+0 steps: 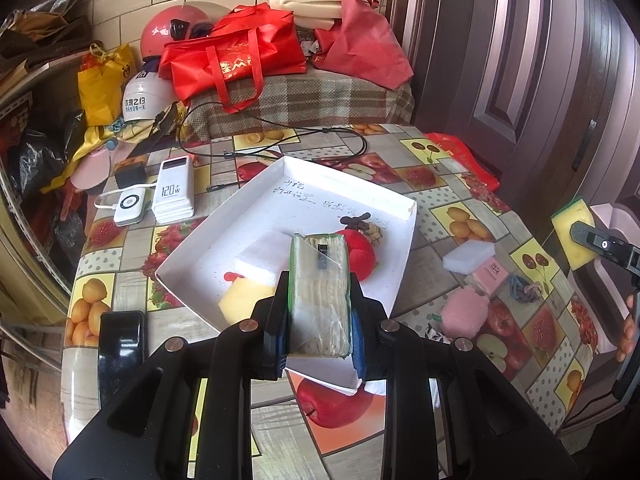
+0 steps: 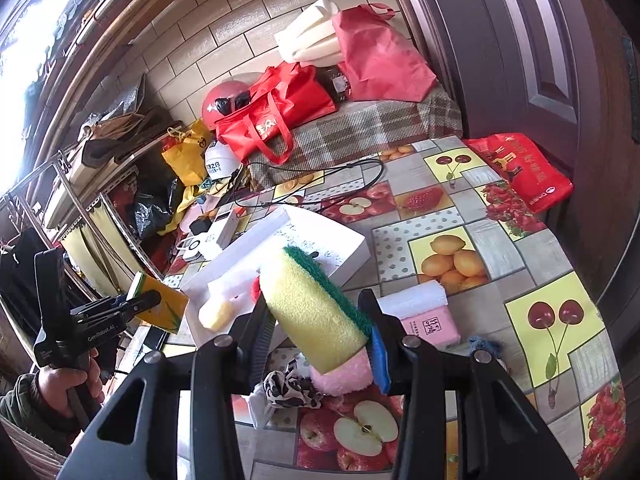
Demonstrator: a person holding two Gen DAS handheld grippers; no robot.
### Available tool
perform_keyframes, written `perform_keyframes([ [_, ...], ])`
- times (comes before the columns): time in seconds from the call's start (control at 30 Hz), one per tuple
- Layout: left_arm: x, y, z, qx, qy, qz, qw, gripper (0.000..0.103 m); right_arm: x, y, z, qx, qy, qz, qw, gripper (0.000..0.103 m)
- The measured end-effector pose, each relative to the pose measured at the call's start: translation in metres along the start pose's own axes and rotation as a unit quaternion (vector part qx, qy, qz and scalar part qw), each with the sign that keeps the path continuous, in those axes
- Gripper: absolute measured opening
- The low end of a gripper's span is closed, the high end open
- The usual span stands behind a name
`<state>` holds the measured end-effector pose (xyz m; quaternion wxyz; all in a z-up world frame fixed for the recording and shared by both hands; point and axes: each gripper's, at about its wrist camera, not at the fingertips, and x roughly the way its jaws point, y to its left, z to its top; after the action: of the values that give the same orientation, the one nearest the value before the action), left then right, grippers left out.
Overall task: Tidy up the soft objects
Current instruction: 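Place green-white packet in box with left tool while right tool places sponge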
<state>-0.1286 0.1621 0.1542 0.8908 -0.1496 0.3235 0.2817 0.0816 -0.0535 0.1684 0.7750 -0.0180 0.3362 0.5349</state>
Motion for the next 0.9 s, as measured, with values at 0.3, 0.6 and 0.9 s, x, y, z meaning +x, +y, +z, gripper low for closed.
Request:
perform_keyframes([
  [0.3, 0.002, 0.005, 0.000, -0.004, 0.002, 0.001, 1.0000, 0.024, 0.002, 0.000, 0.001, 0.000, 0.002, 0.000, 1.000, 0.042],
  [0.6, 0.015, 0.015, 0.003, -0.012, 0.011, 0.006, 0.9998, 0.024, 0.019, 0.000, 0.003, 0.002, 0.015, 0.000, 1.000, 0.042],
  [0.9, 0.042, 0.037, 0.024, -0.046, 0.034, -0.005, 0.9984, 0.024, 0.066, 0.010, 0.024, -0.003, 0.053, 0.015, 0.998, 0.042],
])
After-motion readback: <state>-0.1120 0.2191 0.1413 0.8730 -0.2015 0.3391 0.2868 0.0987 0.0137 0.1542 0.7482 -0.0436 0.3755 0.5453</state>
